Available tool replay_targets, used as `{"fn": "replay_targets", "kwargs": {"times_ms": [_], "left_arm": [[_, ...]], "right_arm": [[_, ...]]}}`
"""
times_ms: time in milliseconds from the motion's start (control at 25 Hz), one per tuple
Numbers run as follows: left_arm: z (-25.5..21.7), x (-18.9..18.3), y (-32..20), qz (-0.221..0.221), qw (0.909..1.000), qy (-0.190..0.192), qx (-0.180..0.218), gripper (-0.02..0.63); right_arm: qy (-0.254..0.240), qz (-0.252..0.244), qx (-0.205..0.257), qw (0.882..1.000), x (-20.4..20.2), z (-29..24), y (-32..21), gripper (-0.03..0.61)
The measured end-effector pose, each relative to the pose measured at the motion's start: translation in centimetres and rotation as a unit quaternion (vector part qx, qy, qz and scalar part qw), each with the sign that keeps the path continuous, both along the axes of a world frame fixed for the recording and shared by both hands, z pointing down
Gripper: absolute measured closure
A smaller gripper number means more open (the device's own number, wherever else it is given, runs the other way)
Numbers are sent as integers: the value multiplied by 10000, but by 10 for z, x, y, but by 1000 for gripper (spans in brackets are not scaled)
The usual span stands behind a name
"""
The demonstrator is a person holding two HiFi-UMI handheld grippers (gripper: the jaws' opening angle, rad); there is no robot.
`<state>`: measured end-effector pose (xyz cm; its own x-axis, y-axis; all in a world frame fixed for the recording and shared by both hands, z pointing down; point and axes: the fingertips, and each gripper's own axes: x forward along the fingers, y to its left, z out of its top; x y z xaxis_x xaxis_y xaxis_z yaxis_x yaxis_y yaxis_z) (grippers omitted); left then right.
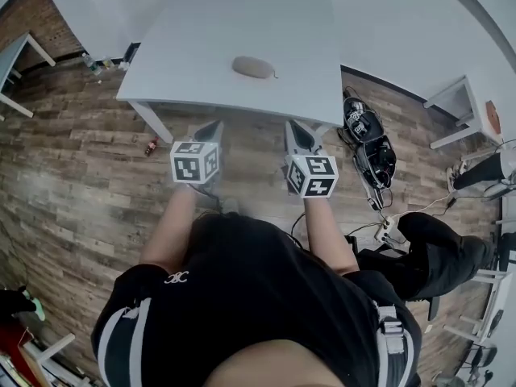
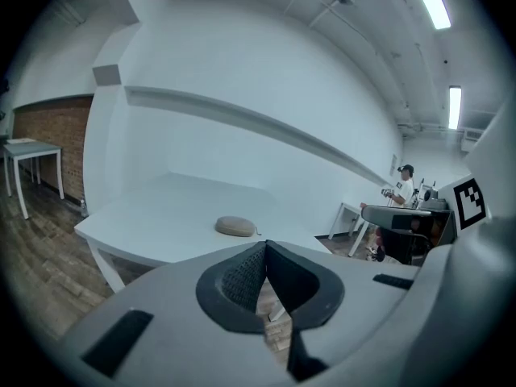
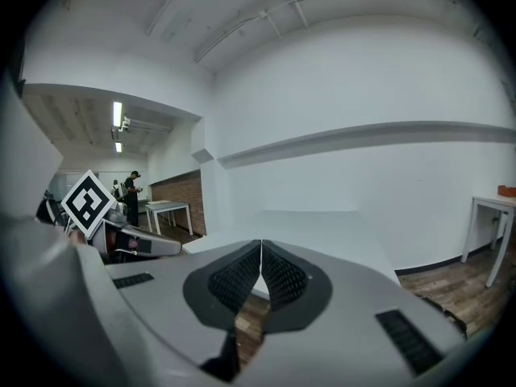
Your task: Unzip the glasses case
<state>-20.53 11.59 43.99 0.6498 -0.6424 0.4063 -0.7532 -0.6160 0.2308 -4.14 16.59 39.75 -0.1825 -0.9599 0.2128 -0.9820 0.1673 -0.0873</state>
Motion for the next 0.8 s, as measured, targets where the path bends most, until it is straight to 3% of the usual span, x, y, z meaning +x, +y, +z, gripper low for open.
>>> {"fn": "replay_targets", "kwargs": {"times_ms": [320, 800], "left_arm": [[8, -1, -90, 298, 9995, 22, -131, 611], [18, 7, -153, 399, 9987, -318, -61, 611]], "right_arm": [[17, 214, -88, 9997, -12, 5, -97, 563], [-187, 244, -340, 9989, -1, 32, -165, 563]]}}
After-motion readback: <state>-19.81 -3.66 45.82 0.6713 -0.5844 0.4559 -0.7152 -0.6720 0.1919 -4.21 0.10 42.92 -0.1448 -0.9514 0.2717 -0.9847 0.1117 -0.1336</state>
